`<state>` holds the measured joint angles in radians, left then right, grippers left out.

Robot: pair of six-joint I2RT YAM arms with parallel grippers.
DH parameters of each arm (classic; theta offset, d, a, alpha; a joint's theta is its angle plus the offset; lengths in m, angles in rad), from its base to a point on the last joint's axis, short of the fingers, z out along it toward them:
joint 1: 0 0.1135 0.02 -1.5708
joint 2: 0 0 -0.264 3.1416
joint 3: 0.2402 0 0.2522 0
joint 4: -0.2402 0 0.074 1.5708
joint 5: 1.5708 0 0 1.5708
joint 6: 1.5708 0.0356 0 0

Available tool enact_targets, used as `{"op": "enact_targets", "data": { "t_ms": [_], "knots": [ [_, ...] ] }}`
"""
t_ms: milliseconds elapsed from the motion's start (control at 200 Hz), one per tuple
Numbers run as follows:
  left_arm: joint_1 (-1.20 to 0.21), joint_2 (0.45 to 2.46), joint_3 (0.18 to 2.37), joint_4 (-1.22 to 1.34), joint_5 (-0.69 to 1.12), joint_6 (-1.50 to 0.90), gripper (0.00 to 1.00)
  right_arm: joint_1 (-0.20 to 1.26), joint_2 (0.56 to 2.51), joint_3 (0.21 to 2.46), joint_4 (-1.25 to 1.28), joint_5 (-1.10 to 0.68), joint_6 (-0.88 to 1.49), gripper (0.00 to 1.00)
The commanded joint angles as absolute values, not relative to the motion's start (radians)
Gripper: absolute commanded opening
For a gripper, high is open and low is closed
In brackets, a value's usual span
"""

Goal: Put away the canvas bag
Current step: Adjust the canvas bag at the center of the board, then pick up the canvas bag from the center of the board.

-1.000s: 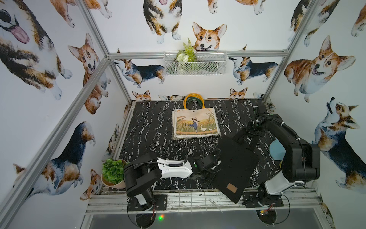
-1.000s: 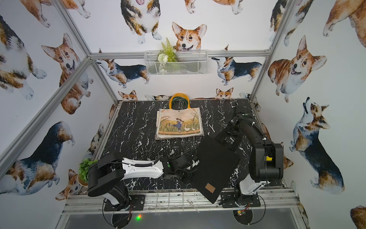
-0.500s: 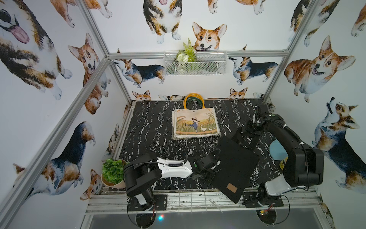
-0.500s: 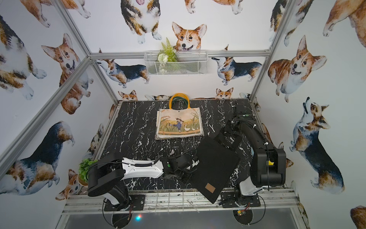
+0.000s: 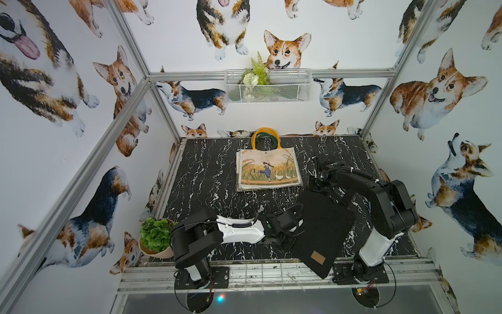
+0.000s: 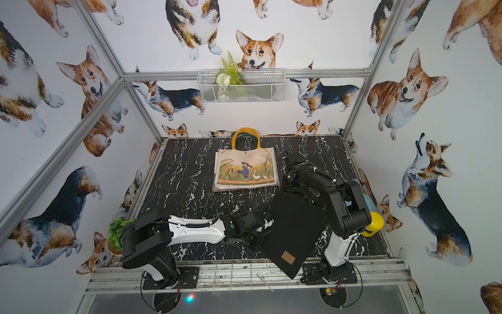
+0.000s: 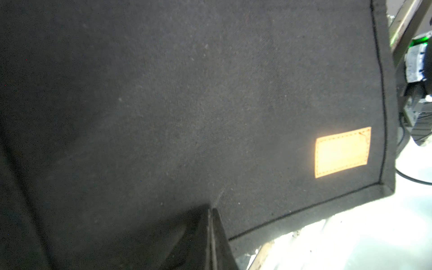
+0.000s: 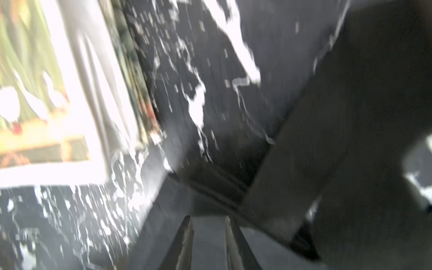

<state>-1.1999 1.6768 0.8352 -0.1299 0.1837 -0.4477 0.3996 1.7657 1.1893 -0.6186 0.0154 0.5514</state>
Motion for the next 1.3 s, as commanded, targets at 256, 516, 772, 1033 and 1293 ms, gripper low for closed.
{"op": "enact_targets", "data": {
  "t_ms": [256, 516, 772, 1033, 1293],
  "knots": [
    [-1.197, 1.697, 0.842, -0.210, 0.182, -0.434, 0.00, 0.423, 1.896, 1.301, -0.816, 0.390, 0.715, 0.25],
    [-1.195, 1.709, 0.891, -0.210, 0.201, -0.429, 0.00, 0.195, 1.779, 1.221, -0.954, 0.492, 0.836, 0.26],
    [-1.195, 1.702, 0.895, -0.218, 0.196, -0.427, 0.00, 0.066, 1.643, 1.191, -0.927, 0.397, 0.779, 0.24],
    [-1.193, 1.666, 0.877, -0.221, 0.151, -0.449, 0.00, 0.199, 1.465, 1.047, -0.877, 0.300, 0.762, 0.21],
    [-1.112, 1.466, 0.810, -0.288, 0.052, -0.479, 0.43, 0.438, 1.135, 0.825, -0.913, 0.161, 0.917, 0.32]
  ]
}}
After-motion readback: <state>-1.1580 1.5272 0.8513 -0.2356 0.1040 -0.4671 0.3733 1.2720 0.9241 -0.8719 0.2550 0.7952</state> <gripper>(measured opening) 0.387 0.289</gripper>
